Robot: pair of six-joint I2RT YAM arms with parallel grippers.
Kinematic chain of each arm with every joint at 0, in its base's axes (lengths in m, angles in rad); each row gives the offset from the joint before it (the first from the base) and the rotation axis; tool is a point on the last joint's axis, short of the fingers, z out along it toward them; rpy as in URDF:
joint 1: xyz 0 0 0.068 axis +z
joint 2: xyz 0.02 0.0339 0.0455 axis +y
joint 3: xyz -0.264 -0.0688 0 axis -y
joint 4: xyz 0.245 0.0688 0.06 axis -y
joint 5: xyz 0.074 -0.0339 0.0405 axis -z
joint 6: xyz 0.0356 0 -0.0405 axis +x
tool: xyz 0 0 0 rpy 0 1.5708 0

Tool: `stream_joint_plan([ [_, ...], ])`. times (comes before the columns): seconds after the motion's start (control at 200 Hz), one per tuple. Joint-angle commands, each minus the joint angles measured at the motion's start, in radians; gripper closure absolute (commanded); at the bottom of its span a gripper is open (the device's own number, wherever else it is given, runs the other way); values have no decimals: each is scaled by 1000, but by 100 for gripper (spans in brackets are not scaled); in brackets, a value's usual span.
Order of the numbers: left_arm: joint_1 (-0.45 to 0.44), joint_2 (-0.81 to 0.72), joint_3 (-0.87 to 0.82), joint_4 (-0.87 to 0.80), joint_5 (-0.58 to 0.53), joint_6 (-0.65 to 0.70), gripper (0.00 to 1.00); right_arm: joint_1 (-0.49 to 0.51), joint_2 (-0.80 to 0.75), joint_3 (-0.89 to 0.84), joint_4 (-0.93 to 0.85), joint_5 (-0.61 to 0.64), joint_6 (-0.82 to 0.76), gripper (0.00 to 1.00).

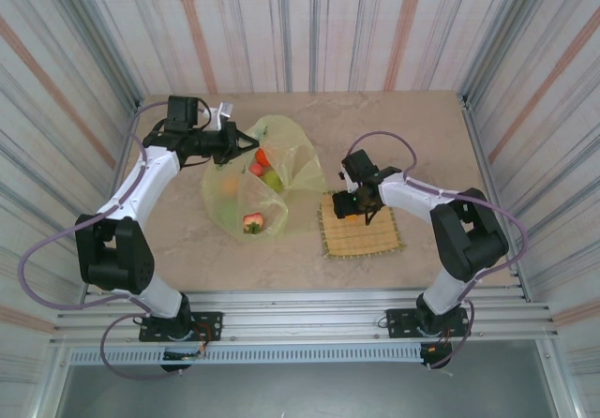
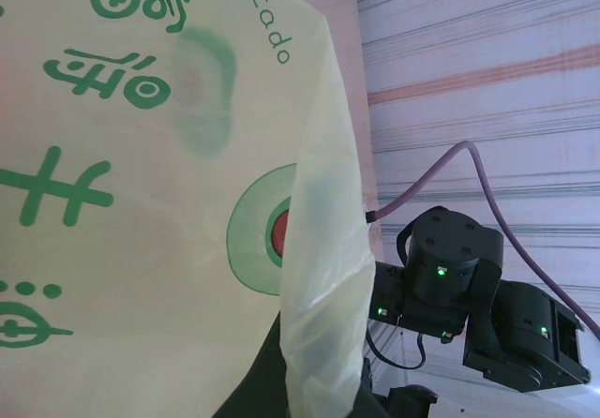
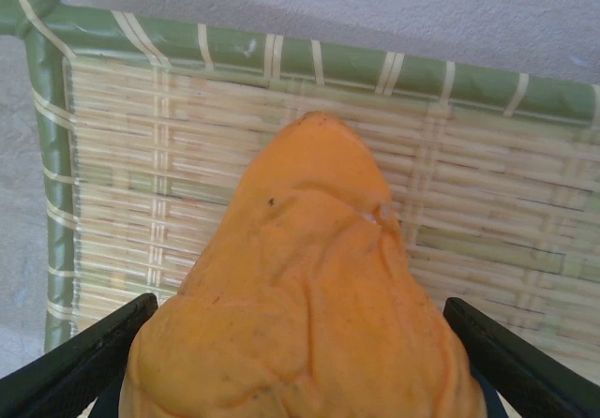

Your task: Place the fruits into the plastic bag

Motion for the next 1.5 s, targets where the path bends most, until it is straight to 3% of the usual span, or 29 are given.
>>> stream_joint_plan([
  [0.0,12,-8,-7,-3,12,-3,100,6,20,27,-12,22,-13,24],
  [0.271,11,-10,-7,-3,11,-3,100,6,-22,23,-20,48,-14,32],
  [0.666,10,-11,-7,-3,9,-2,100,7,-227,-17,-12,75,-34,36],
  [1.002,8,-13,-7,-3,8,-3,100,66,-419,-101,165,-95,-60,37],
  [1.493,7,-16,-8,-3,7,-2,100,276,-280,-27,275,-158,-133,37],
])
